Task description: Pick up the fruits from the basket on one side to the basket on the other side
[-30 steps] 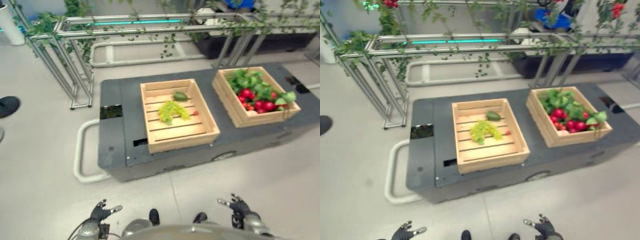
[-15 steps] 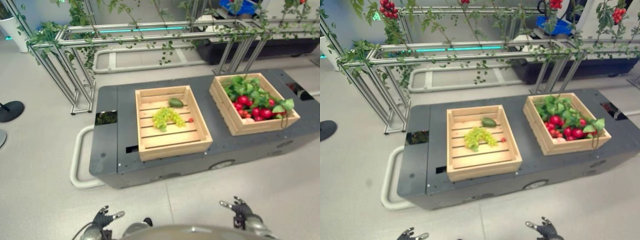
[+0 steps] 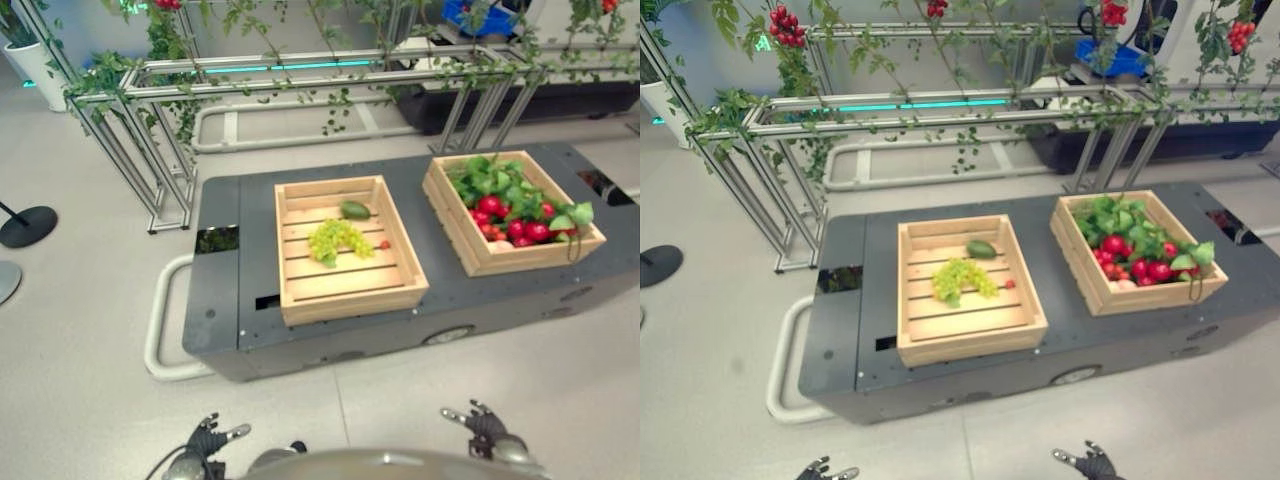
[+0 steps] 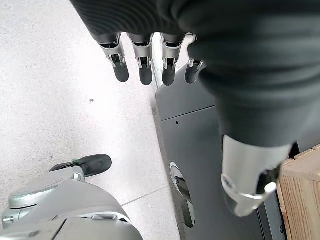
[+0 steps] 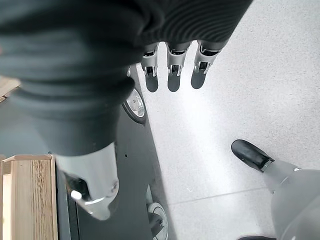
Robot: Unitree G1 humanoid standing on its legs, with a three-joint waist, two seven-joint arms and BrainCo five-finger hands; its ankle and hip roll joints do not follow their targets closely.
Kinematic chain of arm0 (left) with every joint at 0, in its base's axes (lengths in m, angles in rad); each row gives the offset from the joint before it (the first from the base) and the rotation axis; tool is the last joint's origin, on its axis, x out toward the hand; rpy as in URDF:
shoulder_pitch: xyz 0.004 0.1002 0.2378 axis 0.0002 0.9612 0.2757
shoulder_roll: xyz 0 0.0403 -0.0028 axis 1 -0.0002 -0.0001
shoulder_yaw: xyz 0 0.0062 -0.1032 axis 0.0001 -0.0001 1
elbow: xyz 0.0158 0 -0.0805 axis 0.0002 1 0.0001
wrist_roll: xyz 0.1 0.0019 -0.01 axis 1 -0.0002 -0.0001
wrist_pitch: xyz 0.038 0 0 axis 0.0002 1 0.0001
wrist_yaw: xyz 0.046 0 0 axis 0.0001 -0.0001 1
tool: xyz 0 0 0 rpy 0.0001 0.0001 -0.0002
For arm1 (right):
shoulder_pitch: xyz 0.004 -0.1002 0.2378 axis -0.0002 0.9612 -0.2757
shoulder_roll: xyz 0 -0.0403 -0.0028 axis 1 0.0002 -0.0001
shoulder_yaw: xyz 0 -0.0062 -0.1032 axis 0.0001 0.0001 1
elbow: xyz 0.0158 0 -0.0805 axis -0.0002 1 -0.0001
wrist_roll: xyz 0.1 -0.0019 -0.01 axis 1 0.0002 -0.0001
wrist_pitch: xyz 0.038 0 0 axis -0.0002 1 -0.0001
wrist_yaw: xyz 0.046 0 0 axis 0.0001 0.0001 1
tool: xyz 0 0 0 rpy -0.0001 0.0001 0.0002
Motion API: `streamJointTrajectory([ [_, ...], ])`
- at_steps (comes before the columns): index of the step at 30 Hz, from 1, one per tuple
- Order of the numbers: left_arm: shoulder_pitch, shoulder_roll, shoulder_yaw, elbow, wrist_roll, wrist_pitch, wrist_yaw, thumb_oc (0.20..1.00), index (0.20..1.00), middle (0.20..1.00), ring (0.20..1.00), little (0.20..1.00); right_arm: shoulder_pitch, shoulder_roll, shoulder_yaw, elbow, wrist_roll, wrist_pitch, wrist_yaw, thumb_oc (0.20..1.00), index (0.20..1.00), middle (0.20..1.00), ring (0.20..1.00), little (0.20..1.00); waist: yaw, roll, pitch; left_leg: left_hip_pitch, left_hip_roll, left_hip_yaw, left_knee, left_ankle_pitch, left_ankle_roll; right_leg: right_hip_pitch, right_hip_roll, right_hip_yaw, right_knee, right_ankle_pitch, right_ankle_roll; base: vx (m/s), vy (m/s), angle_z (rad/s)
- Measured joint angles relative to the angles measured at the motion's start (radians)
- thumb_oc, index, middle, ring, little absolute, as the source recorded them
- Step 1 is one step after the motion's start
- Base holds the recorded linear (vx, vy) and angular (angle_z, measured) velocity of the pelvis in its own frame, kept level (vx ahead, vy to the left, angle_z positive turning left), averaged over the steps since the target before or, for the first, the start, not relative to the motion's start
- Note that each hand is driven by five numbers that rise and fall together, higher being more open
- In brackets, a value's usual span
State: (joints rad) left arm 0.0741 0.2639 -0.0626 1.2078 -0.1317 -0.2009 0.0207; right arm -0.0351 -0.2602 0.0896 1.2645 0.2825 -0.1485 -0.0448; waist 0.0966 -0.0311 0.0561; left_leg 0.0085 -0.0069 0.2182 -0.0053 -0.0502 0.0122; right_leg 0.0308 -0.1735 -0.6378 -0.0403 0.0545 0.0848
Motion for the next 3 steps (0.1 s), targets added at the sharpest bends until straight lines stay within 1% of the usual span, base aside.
streamJointTrajectory([
  [3,-0.001,0.0,0.0,0.0,0.0,0.0,0.0,1.0,1.0,1.0,1.0,1.0,0.0,0.0,0.0,0.0,-0.001,0.0,0.0,1.0,1.0,1.0,1.0,1.0,0.0,0.0,0.0,0.001,-0.001,0.0,-0.001,0.0,0.0,0.0,0.0,0.0,0.0,0.0,0.001,0.0,0.0,0.0],
])
